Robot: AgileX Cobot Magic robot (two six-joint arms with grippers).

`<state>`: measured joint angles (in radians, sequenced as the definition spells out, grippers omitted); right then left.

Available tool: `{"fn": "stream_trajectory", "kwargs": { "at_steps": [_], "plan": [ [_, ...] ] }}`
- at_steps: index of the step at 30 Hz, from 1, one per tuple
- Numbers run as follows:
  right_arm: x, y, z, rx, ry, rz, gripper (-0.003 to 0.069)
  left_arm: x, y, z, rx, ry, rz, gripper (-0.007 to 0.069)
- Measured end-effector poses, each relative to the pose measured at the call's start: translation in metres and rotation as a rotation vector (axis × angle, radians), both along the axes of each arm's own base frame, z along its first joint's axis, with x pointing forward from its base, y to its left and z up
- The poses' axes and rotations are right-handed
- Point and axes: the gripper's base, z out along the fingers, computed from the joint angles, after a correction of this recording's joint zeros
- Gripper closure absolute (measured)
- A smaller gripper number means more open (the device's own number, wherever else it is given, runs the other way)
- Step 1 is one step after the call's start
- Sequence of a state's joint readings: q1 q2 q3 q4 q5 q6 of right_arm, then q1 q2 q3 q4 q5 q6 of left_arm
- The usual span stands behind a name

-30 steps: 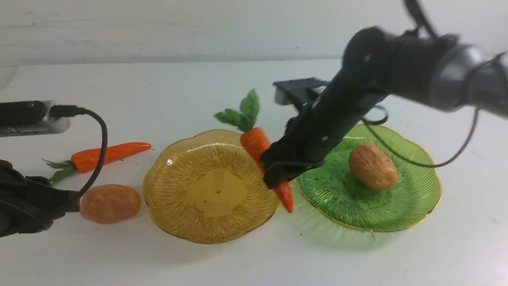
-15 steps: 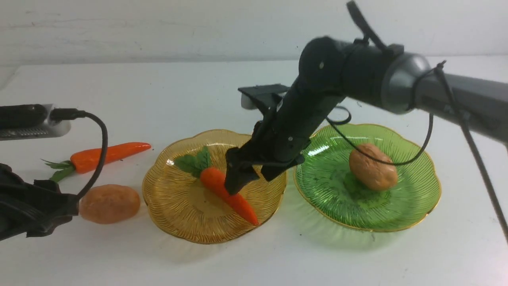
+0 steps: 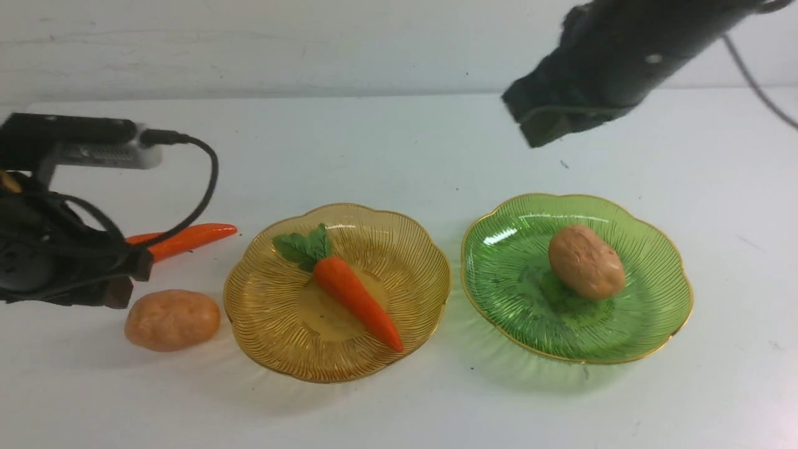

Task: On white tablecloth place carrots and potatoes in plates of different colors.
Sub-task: 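Pick up the potato beside the plates and place it on a plate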

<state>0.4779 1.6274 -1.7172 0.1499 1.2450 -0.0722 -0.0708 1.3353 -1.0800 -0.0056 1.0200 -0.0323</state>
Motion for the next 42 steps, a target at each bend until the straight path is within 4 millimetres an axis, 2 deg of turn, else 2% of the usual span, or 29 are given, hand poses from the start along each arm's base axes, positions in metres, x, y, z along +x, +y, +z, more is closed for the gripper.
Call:
{"fn": "stream_trajectory", "kwargs": {
  "at_steps": [2, 3, 6, 8, 9, 10, 11, 13, 14, 16, 18, 20, 27, 33, 42],
  "plan": [
    [-0.017, -0.011, 0.009, -0.011, -0.026, -0.004, 0.0663, 0.015, -0.001, -0.011, 0.010, 0.041, -0.005, 0.0267],
    [-0.020, -0.012, 0.010, -0.010, -0.027, -0.003, 0.0664, 0.016, -0.001, -0.010, 0.010, 0.038, -0.005, 0.0267],
    [-0.079, -0.048, 0.025, -0.029, -0.089, -0.029, 0.0674, 0.040, -0.003, -0.022, -0.002, 0.069, 0.006, 0.0258],
    [-0.089, -0.054, 0.024, -0.027, -0.093, -0.037, 0.0674, 0.047, -0.004, -0.026, -0.008, 0.066, 0.013, 0.0244],
    [-0.099, -0.060, 0.024, -0.025, -0.095, -0.044, 0.0674, 0.052, -0.004, -0.029, -0.013, 0.063, 0.021, 0.0230],
    [-0.121, -0.071, 0.021, -0.020, -0.101, -0.057, 0.0674, 0.059, -0.005, -0.035, -0.022, 0.067, 0.044, 0.0198],
    [-0.121, -0.071, 0.021, -0.020, -0.101, -0.057, 0.0674, 0.060, -0.005, -0.036, -0.024, 0.071, 0.052, 0.0193],
    [-0.145, -0.084, 0.016, -0.004, -0.125, -0.070, 0.0674, 0.065, -0.005, -0.046, -0.037, 0.100, 0.108, 0.0132],
    [-0.145, -0.084, 0.016, -0.005, -0.126, -0.070, 0.0674, 0.065, -0.005, -0.046, -0.039, 0.100, 0.116, 0.0126],
    [-0.167, -0.096, 0.010, 0.027, -0.180, -0.075, 0.0674, 0.069, -0.003, -0.054, -0.060, 0.126, 0.243, 0.0048],
    [-0.174, -0.100, 0.007, 0.032, -0.193, -0.076, 0.0674, 0.071, 0.000, -0.058, -0.083, 0.137, 0.348, 0.0004],
    [-0.181, -0.104, 0.005, 0.028, -0.207, -0.079, 0.0674, 0.072, 0.003, -0.062, -0.133, 0.149, 0.541, -0.0047],
    [-0.184, -0.107, 0.004, 0.018, -0.217, -0.081, 0.0674, 0.081, 0.003, -0.079, -0.212, 0.174, 0.819, -0.0059],
    [-0.184, -0.107, 0.004, 0.018, -0.217, -0.081, 0.0674, 0.093, 0.001, -0.097, -0.309, 0.160, 1.039, -0.0029],
    [-0.184, -0.107, 0.004, 0.010, -0.222, -0.070, 0.0674, 0.099, 0.001, -0.109, -0.348, 0.162, 1.145, 0.0053]
  ]
}}
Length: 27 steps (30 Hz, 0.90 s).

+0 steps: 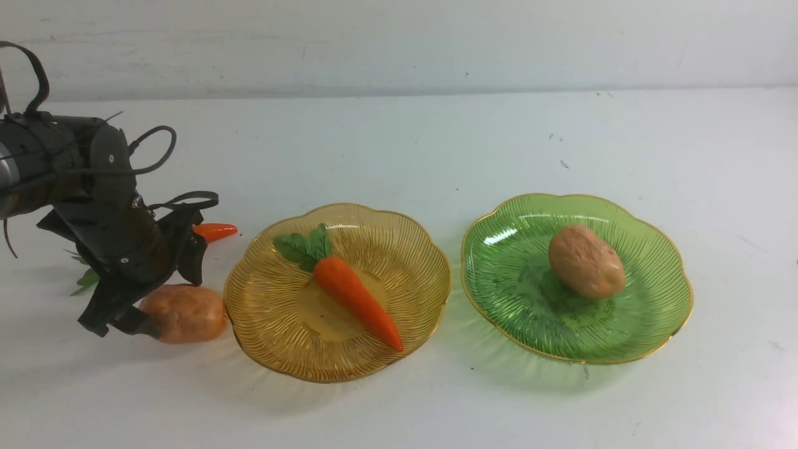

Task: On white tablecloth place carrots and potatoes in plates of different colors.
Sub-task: 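Pick up the potato beside the plates and place it on a plate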

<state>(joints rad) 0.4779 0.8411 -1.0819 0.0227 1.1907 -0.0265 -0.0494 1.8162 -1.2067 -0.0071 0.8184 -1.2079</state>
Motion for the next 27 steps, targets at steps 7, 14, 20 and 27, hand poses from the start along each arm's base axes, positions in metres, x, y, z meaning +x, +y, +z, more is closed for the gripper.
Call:
{"fn": "stream_trajectory", "kwargs": {
  "at_steps": [7, 14, 20, 27],
  "plan": [
    [-0.001, -0.001, -0.001, -0.015, 0.006, 0.005, 0.0674, 0.004, 0.000, -0.005, -0.003, 0.002, 0.001, 0.0083],
    [-0.001, -0.003, -0.002, -0.044, 0.021, 0.001, 0.0674, 0.006, -0.001, 0.002, 0.029, -0.009, -0.297, 0.0281],
    [-0.001, -0.003, -0.002, -0.038, 0.019, -0.004, 0.0674, 0.014, -0.016, 0.140, 0.141, -0.326, -0.675, 0.0283],
    [-0.001, -0.003, -0.002, -0.009, 0.028, -0.033, 0.0674, 0.020, -0.147, 0.150, 0.097, -0.378, -1.136, 0.0283]
  ]
}}
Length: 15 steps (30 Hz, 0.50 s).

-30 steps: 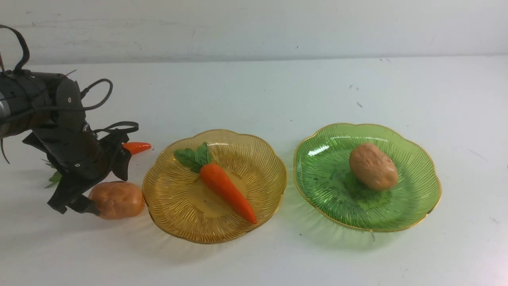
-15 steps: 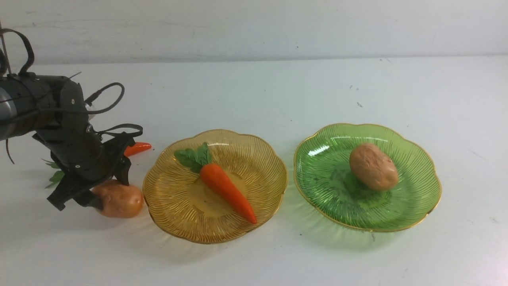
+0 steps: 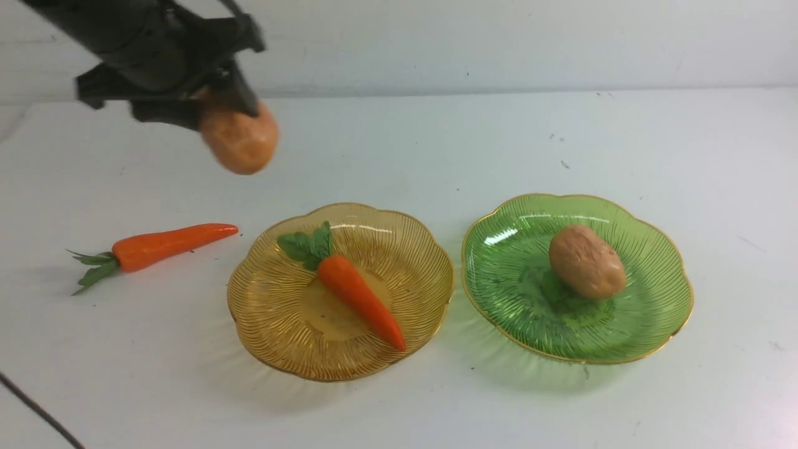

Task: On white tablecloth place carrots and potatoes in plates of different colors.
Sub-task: 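Pick up the potato beside the plates and place it on a plate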

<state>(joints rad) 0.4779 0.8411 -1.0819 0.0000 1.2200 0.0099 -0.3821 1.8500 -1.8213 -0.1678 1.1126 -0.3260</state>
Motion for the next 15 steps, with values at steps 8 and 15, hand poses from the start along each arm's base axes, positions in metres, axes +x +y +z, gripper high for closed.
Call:
{"fn": "stream_trajectory", "kwargs": {
  "at_steps": [8, 15],
  "plan": [
    [0.000, 0.000, 0.000, 0.019, 0.009, -0.021, 0.0674, 0.023, -0.141, -0.096, 0.023, 0.021, -0.300, 0.0251],
    [0.000, 0.000, 0.000, 0.023, 0.006, -0.024, 0.0674, 0.024, -0.148, -0.097, -0.003, 0.021, -0.301, 0.0062]
  ]
}}
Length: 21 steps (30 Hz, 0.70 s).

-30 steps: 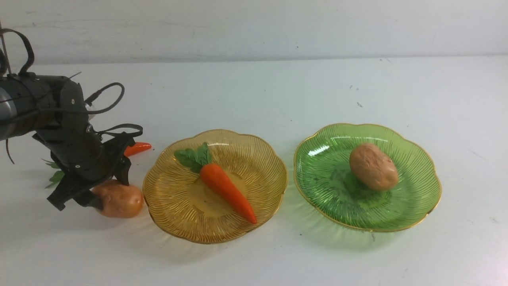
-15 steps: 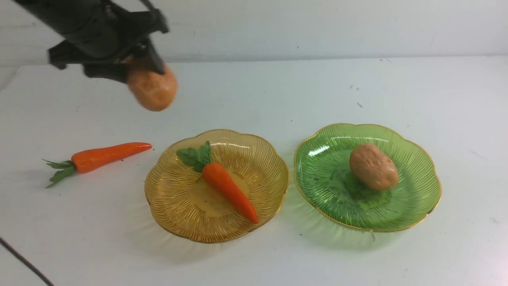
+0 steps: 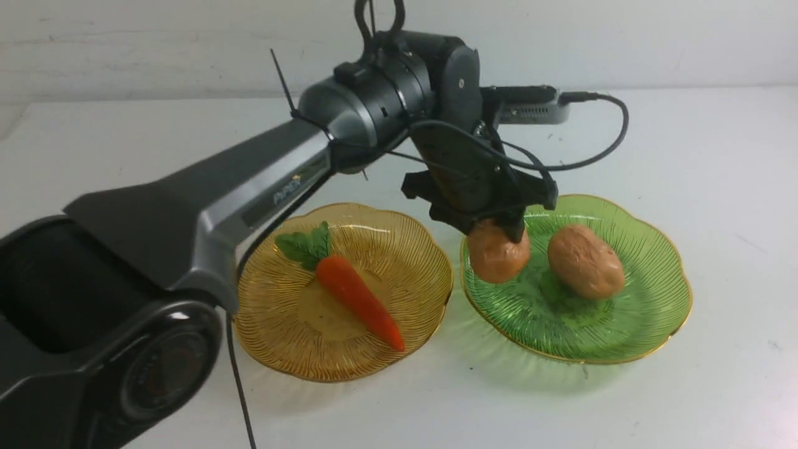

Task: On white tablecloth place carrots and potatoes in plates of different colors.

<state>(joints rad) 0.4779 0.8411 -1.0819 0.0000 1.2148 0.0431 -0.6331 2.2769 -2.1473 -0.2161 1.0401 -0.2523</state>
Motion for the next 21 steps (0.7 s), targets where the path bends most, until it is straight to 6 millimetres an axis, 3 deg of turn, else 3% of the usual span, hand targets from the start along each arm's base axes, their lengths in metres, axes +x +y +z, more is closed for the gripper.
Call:
{"fn": "stream_trajectory", "kwargs": {
  "at_steps": [2, 5, 7, 9, 10, 12, 13, 16, 20, 21],
  "plan": [
    [0.001, 0.000, 0.001, 0.007, -0.014, 0.000, 0.0674, 0.002, 0.003, 0.010, -0.018, 0.001, 0.018, 0.0012],
    [0.002, 0.001, 0.002, 0.016, -0.029, -0.001, 0.0674, 0.007, 0.017, 0.042, -0.042, -0.033, 0.027, 0.0025],
    [0.002, 0.001, 0.003, 0.020, -0.035, -0.001, 0.0674, 0.010, 0.037, 0.074, -0.036, -0.080, 0.008, 0.0131],
    [0.002, 0.001, 0.003, 0.022, -0.038, -0.001, 0.0674, 0.016, 0.063, 0.104, -0.033, -0.173, 0.001, 0.0291],
    [0.002, 0.001, 0.003, 0.022, -0.038, -0.001, 0.0674, 0.021, 0.085, 0.119, -0.023, -0.228, 0.003, 0.0428],
    [0.002, 0.001, 0.003, 0.022, -0.038, -0.001, 0.0674, 0.027, 0.131, 0.140, 0.009, -0.297, 0.021, 0.0565],
    [0.002, 0.001, 0.003, 0.022, -0.038, -0.001, 0.0674, 0.030, 0.150, 0.142, 0.017, -0.295, 0.043, 0.0595],
    [0.002, 0.001, 0.003, 0.022, -0.038, -0.001, 0.0674, 0.035, 0.215, 0.122, 0.075, -0.203, 0.130, 0.0618],
    [0.002, 0.001, 0.003, 0.022, -0.038, -0.001, 0.0674, 0.030, 0.296, 0.064, 0.244, -0.018, 0.183, 0.0617],
    [0.002, 0.001, 0.003, 0.022, -0.038, -0.001, 0.0674, 0.029, 0.305, 0.056, 0.273, 0.004, 0.183, 0.0615]
  ]
}}
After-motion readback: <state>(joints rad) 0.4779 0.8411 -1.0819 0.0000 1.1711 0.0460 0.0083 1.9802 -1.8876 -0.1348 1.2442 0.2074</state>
